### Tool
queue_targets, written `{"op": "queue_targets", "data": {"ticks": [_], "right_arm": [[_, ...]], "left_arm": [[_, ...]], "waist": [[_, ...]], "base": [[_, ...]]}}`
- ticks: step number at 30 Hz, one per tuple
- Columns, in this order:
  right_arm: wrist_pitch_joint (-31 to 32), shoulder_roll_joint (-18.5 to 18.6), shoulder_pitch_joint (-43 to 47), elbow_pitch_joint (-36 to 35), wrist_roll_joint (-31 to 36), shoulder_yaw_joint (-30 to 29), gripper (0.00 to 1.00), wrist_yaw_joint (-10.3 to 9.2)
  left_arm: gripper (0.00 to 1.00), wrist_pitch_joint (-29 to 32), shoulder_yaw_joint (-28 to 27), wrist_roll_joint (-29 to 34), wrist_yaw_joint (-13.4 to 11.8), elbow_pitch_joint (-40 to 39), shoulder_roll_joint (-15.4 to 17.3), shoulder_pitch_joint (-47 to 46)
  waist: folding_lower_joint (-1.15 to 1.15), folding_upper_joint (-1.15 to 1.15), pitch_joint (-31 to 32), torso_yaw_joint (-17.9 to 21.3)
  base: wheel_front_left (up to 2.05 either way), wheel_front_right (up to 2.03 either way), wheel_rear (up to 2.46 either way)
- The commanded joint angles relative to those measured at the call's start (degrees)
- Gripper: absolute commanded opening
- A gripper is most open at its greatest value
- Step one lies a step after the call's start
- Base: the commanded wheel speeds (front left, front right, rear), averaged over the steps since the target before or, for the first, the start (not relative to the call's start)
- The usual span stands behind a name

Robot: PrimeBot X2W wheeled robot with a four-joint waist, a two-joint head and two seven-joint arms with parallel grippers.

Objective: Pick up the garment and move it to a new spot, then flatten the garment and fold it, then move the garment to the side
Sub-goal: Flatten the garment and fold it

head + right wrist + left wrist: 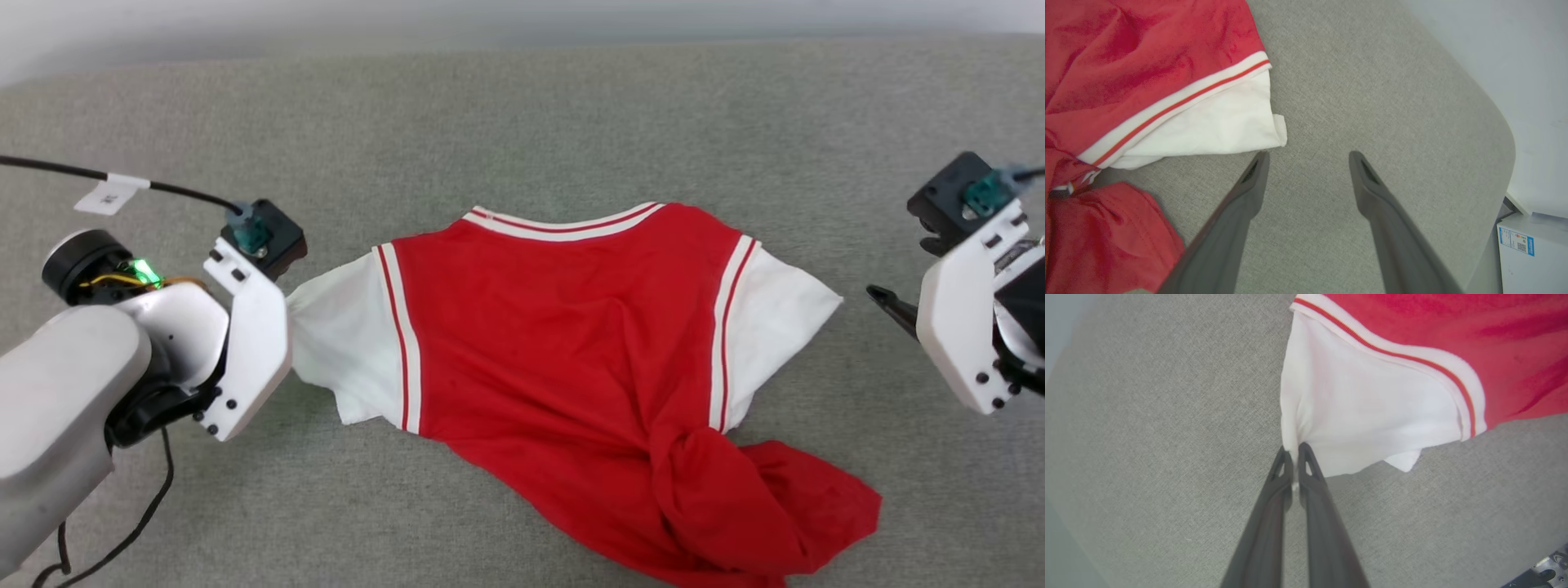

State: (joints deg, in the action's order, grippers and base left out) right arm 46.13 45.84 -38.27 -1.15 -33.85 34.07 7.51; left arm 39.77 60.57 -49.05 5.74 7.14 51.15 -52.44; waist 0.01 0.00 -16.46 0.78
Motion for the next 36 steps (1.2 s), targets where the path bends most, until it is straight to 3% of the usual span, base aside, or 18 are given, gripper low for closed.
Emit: {"op": "queue_targets", "data": {"ticks": [1, 7, 19, 20, 21, 22, 30, 36], "right_arm": [[1.7, -0.1, -1.8, 1.0, -1.7, 1.5, 1.00, -0.04], [7.0, -1.0, -9.1, 6.8, -5.2, 9.5, 1.00, -0.04], [3.3, -3.7, -10.7, 16.7, -11.1, 23.3, 1.00, -0.02], [3.0, -3.7, -10.8, 16.8, -11.7, 24.5, 0.77, 0.00], [2.0, -3.7, -11.2, 17.0, -12.0, 25.2, 0.15, 0.06], [1.3, -3.8, -11.6, 17.2, -12.3, 25.8, 0.00, 0.05], [-7.8, -3.2, -15.4, 18.7, -13.4, 26.7, 0.00, -0.03], [-17.0, 0.2, -17.7, 16.4, -12.2, 27.4, 0.00, -0.03]], "left_arm": [[0.00, -0.3, -0.3, 0.2, -0.1, -0.3, -0.6, -1.0], [0.00, -0.8, -0.8, 1.3, 0.1, -1.1, -2.3, -3.7], [0.00, -2.8, -0.5, 2.0, 0.6, 0.6, -4.0, -5.8], [0.00, -3.1, -0.4, 2.0, 0.7, 0.9, -4.1, -5.6], [0.00, -3.2, -0.2, 1.9, 0.7, 1.3, -4.1, -5.3], [0.00, -3.4, 0.0, 1.9, 0.7, 1.7, -4.0, -5.0], [0.00, -6.3, 1.3, 1.2, 1.2, 4.4, -4.4, -2.6], [0.00, -12.0, 0.7, 1.8, 1.4, 3.6, -3.7, -2.6]], "waist": [[-0.01, 0.00, -1.6, -1.0], [-0.01, 0.00, -5.7, -3.0], [-0.01, 0.00, -10.2, -5.0], [-0.01, 0.00, -10.1, -4.9], [-0.01, 0.00, -9.9, -4.8], [-0.01, 0.00, -9.5, -4.6], [-0.01, 0.00, -3.5, -3.1], [-0.01, 0.00, 2.9, -2.3]], "base": [[0.00, 0.00, 0.00], [0.00, 0.00, 0.00], [0.00, 0.00, 0.00], [0.00, 0.00, 0.00], [0.00, 0.00, 0.00], [0.00, 0.00, 0.00], [0.00, 0.00, 0.00], [0.00, 0.00, 0.00]]}}
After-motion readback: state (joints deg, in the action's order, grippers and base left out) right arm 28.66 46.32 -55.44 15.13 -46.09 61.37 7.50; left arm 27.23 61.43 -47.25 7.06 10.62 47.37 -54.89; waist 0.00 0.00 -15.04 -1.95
